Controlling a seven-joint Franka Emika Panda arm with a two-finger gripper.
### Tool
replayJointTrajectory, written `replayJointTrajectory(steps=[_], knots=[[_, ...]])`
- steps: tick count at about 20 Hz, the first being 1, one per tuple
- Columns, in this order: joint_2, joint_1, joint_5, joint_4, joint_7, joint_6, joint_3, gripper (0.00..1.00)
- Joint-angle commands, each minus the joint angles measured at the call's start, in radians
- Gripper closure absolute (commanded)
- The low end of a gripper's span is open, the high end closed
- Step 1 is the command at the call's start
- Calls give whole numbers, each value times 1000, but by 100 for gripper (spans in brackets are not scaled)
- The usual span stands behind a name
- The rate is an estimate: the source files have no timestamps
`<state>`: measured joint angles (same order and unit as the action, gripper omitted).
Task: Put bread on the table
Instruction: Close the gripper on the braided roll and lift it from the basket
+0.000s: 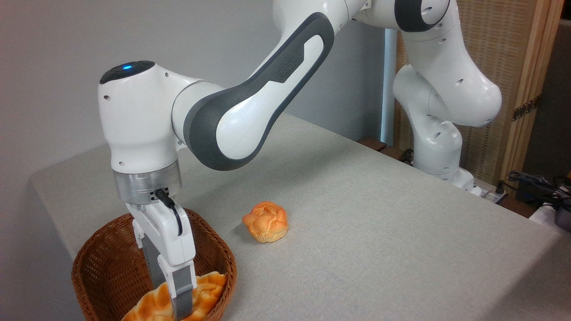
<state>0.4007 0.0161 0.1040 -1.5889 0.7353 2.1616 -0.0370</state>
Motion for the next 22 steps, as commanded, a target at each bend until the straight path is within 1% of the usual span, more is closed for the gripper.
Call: replayJointTrajectory(steps=[1,4,11,16,20,22], knots=[[13,-4,5,9,13,24,-4,72],[12,-4,5,12,12,24,-14,77],[6,-4,3,20,9,23,-20,94],[-16,-4,-7,23,0,12,-24,98],[-28,-4,-6,23,-4,11,-34,98],[-34,-4,-4,23,-4,-14,-35,100]])
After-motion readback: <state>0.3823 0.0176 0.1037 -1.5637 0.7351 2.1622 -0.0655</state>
